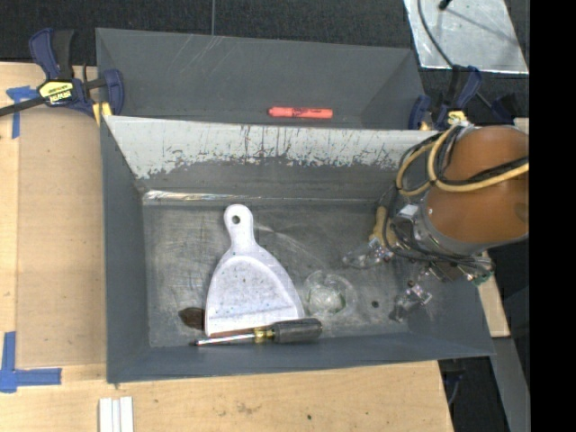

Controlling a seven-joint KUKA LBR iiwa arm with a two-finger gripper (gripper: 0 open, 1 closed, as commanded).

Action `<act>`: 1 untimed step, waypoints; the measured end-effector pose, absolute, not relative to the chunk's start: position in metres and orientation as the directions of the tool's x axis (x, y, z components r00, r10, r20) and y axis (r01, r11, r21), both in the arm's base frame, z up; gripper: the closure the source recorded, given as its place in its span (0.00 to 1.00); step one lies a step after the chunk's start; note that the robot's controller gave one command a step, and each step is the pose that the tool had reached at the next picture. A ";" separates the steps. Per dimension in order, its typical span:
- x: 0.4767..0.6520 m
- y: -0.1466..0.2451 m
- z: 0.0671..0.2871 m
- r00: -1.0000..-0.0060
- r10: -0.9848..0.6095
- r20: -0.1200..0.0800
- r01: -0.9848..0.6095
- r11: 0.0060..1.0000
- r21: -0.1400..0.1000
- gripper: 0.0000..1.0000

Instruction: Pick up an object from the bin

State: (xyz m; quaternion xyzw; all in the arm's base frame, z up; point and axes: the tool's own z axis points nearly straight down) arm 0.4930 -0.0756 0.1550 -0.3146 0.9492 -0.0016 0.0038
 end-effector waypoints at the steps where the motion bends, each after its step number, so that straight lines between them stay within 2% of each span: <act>1: 0.502 -0.066 0.122 -0.752 -0.659 0.002 -0.659 0.752 0.004 0.00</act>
Offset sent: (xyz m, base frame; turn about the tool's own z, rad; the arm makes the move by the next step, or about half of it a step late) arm -0.0031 0.0327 -0.0850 -0.2145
